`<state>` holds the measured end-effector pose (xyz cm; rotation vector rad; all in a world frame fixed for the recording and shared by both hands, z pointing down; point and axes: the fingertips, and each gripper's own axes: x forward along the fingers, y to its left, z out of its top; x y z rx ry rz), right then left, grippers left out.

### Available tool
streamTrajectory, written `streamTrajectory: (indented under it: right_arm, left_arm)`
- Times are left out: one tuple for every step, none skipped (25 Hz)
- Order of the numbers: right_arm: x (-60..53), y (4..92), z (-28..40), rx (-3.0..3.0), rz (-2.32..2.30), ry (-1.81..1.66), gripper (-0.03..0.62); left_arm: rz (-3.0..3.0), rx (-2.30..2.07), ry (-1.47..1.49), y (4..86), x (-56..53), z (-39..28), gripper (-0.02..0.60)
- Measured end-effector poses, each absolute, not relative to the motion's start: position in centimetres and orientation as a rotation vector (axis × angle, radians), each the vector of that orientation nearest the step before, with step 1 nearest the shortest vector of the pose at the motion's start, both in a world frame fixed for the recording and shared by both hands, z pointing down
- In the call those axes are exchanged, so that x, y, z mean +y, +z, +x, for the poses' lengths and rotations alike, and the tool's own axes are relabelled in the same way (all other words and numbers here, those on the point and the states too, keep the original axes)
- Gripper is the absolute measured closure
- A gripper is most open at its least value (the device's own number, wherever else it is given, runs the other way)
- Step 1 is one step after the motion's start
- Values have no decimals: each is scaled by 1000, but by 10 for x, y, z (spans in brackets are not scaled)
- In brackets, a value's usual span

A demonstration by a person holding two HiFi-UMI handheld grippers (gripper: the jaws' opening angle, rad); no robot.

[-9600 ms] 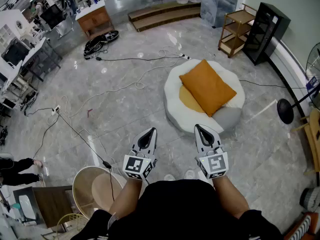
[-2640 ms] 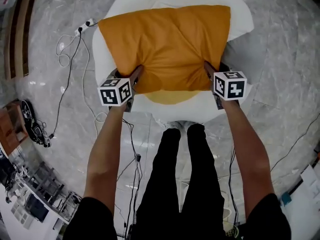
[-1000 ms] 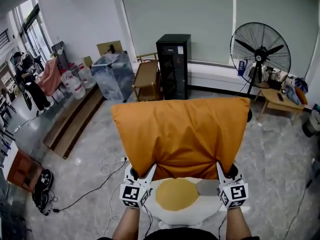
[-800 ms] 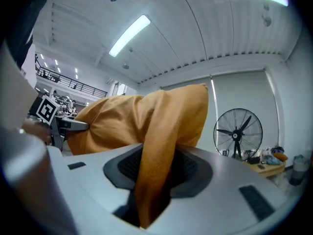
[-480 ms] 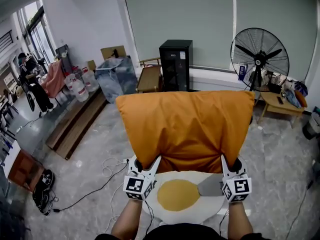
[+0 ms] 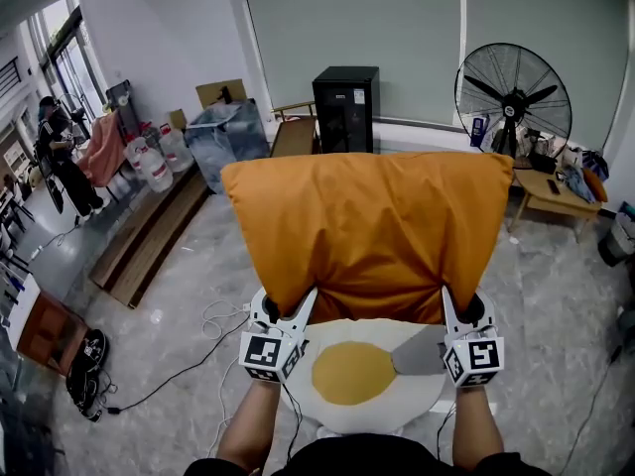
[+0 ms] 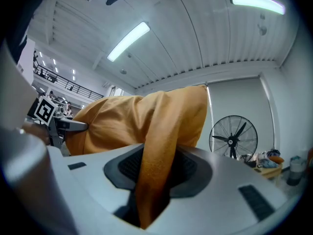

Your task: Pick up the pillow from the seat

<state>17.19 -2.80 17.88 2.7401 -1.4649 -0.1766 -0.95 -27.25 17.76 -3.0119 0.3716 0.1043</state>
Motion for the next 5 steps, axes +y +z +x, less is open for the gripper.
streamTrajectory:
  right_arm:
    - [-28, 179, 172, -1467, 2741, -176, 453]
    - [-28, 179, 172, -1467, 2745, -173, 454]
    - [-27, 180, 173, -1467, 2751, -169, 453]
    - [-27, 180, 174, -1466, 2757, -165, 454]
    - [-26, 180, 176, -1465, 2763, -160, 453]
  left_arm:
    - [-3010, 371, 104, 177, -272, -9, 313]
    - [-3007, 370, 102, 177, -272, -9, 313]
    - [-3004, 367, 101, 176, -271, -8, 313]
    - [-3001, 365, 100, 175, -271, -6, 313]
    - [-2998, 362, 99, 174, -271, -4, 313]
